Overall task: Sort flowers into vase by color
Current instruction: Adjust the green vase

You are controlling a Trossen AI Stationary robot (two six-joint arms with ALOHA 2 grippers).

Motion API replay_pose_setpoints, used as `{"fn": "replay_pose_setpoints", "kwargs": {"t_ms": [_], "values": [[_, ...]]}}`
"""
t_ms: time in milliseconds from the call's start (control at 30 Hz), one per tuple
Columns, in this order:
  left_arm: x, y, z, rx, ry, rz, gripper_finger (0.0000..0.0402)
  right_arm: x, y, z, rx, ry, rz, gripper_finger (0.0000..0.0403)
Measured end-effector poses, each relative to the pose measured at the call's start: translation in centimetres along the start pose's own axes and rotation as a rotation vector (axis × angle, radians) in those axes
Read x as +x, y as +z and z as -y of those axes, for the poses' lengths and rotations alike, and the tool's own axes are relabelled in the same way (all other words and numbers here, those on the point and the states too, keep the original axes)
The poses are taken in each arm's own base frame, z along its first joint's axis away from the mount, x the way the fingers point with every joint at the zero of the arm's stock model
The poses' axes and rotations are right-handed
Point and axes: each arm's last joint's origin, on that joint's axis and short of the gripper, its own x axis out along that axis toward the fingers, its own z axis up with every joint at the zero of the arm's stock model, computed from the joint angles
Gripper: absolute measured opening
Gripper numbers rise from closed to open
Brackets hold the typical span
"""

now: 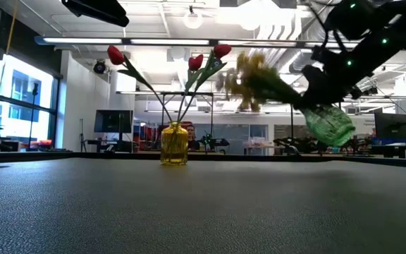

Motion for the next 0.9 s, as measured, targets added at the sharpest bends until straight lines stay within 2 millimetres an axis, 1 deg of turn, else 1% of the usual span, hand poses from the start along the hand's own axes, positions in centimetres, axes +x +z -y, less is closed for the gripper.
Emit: {"fn": "replay_pose_setpoints", "kwargs": {"t_ms": [67,167,300,400,533,667,767,900], "values": [[0.0,0.0,0.0,0.001,0.000,0.000,0.0121,-0.2,-0.3,-0.4,-0.024,0.004,0.088,0.0108],[0.0,0.0,0.0,0.006,0.001,0.000,0.0121,-0.2,-1.5,-0.5,-0.032,0.047,0.213,0.0108],[0.0,0.0,0.0,0.009,0.001,-0.001,0.0121,0.0,-3.6,0.4,0.000,0.072,0.377,0.0108],[0.0,0.0,0.0,0.017,0.001,0.000,0.0121,-0.1,-5.0,1.5,0.045,0.067,0.482,0.0108],[0.0,0.1,0.0,0.021,0.001,0.007,0.0121,0.1,-4.7,2.1,0.027,-0.027,0.497,0.0108],[0.1,0.4,0.1,0.018,-0.010,0.034,0.0121,0.1,-3.9,2.5,0.043,-0.045,0.543,0.0108],[0.1,0.5,0.1,0.026,-0.011,0.037,0.0121,0.3,-3.8,2.8,0.051,-0.066,0.541,0.0108],[0.1,0.5,0.1,0.024,-0.009,0.037,0.0121,0.5,-3.6,3.1,0.099,-0.033,0.548,0.0108]]}}
